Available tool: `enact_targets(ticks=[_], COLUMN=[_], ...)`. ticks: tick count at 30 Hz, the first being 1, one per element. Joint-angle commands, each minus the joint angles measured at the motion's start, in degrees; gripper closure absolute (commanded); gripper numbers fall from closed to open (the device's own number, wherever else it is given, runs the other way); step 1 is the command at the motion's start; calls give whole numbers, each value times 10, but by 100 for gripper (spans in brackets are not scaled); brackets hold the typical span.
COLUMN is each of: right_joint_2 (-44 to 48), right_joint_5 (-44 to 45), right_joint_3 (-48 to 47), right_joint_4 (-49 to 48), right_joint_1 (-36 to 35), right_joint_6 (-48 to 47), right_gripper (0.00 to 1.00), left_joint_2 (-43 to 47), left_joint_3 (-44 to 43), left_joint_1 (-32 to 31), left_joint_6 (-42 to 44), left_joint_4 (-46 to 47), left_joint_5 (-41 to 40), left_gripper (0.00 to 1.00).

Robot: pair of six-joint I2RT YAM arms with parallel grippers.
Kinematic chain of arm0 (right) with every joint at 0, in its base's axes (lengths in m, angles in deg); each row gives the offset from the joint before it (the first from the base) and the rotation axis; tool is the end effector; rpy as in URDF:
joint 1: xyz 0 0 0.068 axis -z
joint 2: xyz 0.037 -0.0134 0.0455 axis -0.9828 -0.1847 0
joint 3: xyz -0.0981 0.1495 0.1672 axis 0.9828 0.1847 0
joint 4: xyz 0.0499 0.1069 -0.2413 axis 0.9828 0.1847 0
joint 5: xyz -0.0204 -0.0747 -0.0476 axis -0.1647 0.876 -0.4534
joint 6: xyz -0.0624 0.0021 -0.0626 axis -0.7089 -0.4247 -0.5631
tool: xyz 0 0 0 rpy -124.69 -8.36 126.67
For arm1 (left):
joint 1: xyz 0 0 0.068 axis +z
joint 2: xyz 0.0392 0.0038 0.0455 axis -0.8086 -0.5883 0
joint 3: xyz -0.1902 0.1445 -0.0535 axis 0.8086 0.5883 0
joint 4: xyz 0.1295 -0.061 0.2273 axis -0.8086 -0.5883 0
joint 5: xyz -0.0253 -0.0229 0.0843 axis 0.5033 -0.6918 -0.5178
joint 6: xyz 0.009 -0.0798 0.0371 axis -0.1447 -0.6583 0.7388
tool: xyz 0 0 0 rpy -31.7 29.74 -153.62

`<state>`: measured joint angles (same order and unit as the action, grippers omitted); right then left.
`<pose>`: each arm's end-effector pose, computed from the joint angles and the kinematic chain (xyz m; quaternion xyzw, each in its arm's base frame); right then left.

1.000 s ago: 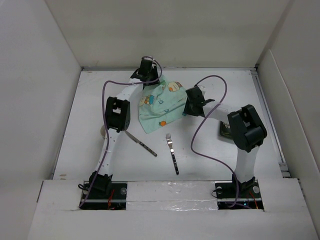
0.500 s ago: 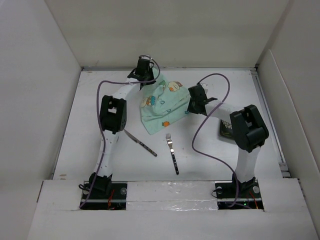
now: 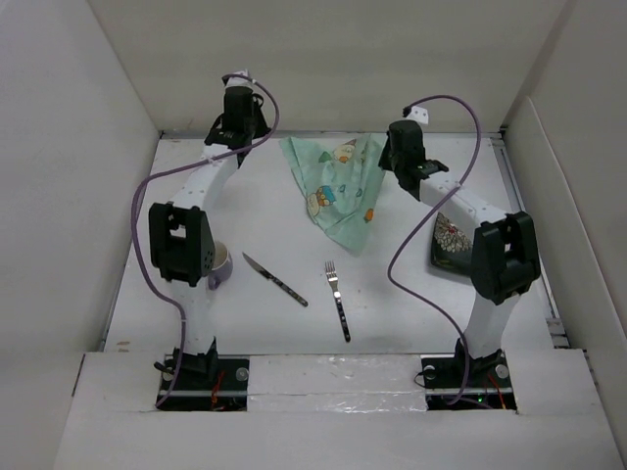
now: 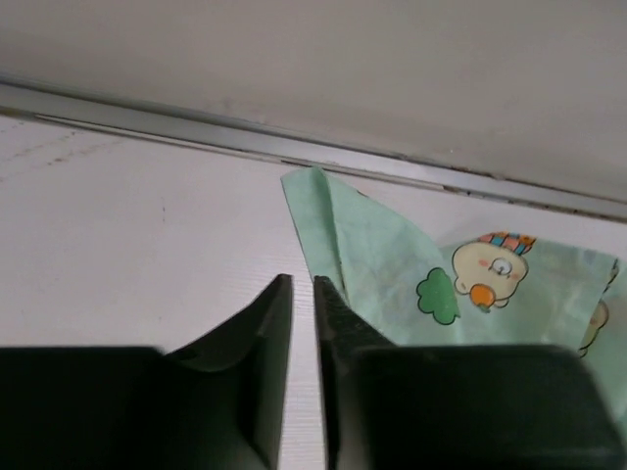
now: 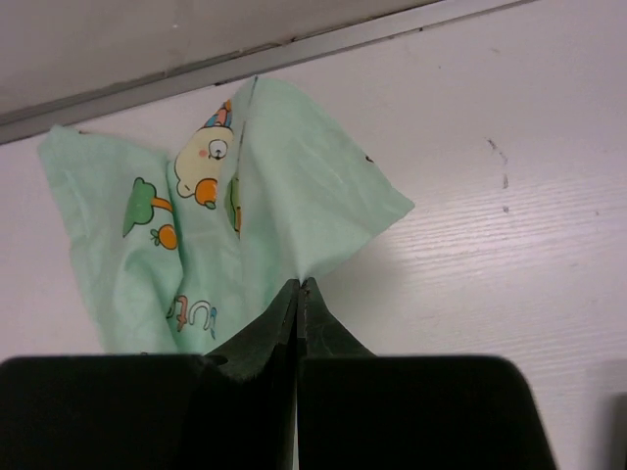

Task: Set the dinner table for one person

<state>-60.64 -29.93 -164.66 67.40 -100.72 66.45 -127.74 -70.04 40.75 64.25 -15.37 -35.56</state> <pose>0.4518 0.1466 0.2392 0.1077 0.8344 0.0531 0.5379 0.5123 -0.1128 0.3050 -0.0622 0.7866 -0.1307 0.6003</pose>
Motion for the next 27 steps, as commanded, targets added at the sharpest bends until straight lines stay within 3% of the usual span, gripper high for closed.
enact_targets(ticks=[1, 3, 13, 15, 27], right_joint_2=[8, 8, 22, 28, 39], right_joint_5=[21, 14, -15, -19, -21], right_joint_3=[-33, -16, 39, 48, 55], right_joint_4=[9, 9, -18, -24, -24], right_joint_1=[12, 18, 18, 18, 12], right_joint_6=[-28, -23, -29, -29, -36], right_gripper=[100, 100, 100, 100, 100], left_joint_2=[-67, -106, -172, -196, -312], left_joint_3=[-58, -71, -38, -51, -227], left_joint_1=[-11, -32, -45, -51, -63], left_joint_6=[1, -2, -101, -115, -106], left_joint_4=[-52, -50, 80, 82, -17], left_joint_5=[33, 43, 172, 198, 116], left_gripper=[83, 66, 49, 49, 55])
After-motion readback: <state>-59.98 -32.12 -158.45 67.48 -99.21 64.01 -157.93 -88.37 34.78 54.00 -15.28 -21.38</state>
